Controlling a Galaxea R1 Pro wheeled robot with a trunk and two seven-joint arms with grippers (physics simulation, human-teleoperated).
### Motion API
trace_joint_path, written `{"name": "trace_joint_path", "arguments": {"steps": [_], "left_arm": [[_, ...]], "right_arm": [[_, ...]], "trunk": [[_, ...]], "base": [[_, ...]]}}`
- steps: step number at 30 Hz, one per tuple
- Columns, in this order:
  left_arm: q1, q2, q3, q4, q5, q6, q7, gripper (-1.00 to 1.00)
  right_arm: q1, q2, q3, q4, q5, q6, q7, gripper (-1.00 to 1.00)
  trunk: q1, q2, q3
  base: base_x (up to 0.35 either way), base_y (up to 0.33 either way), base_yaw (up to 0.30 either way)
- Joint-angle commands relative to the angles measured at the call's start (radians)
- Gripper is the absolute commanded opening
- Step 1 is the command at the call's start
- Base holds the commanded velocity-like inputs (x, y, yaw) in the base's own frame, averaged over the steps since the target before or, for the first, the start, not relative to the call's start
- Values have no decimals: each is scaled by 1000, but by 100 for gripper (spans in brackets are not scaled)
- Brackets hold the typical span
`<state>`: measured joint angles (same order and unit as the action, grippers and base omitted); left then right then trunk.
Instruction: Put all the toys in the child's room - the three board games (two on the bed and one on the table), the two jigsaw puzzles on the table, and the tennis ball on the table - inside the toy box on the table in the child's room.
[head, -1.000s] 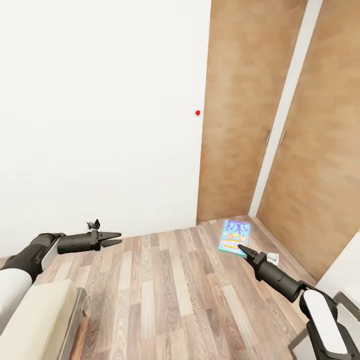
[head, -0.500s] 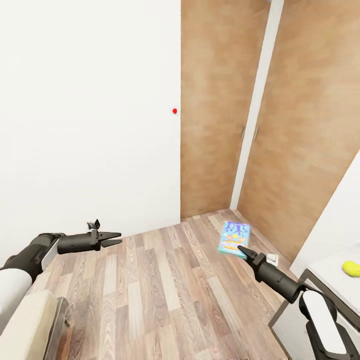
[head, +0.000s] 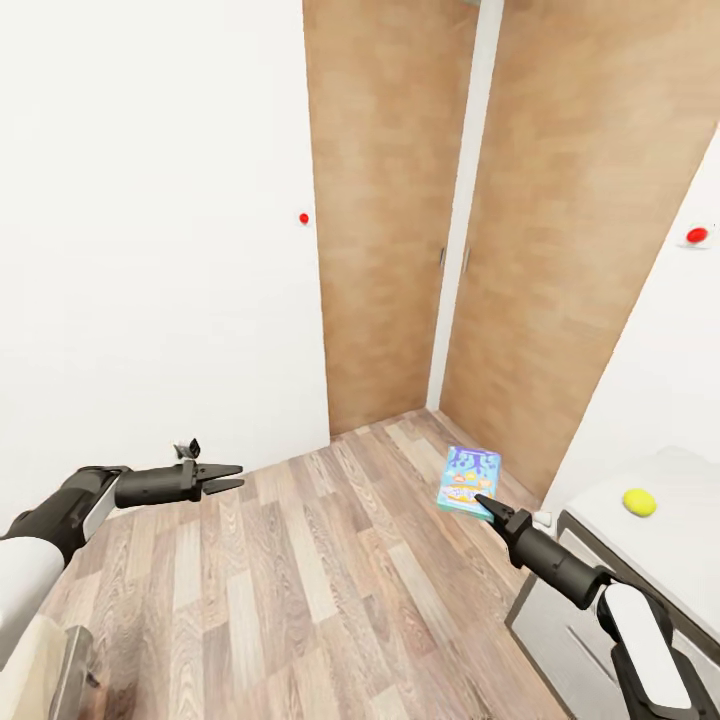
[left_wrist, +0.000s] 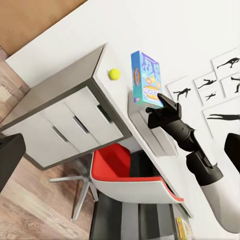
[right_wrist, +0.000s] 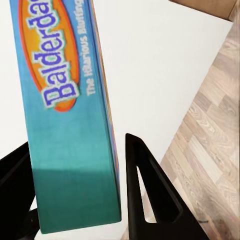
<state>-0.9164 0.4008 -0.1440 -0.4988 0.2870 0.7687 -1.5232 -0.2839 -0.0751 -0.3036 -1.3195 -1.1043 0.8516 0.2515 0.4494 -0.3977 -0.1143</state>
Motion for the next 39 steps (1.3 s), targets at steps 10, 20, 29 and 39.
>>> {"name": "trace_joint_path", "arguments": {"steps": [10,20,29,39], "left_arm": [[-1,2,-6,0,5,11,-4,100],[-1,3,-6,0,4,11,-3,100],[-1,3,-7,0,5,11,-3,100],[-1,3,-8,0,6,11,-5,100]], "right_arm": [[-1,1,-2,0,0,6,6,-100],[-1,-2,-3,15,0,4,6,-100],[-1,-4,-3,16,-1,5,6,-100],[-1,-5,-3,16,-2,6,7,-100]], "trunk": [[1,-2,-9],[1,-2,-16],[1,-2,-22],[1,-2,-27]], "base": [[0,0,-257],[0,0,-257],[0,0,-257],[20,0,-258]]}}
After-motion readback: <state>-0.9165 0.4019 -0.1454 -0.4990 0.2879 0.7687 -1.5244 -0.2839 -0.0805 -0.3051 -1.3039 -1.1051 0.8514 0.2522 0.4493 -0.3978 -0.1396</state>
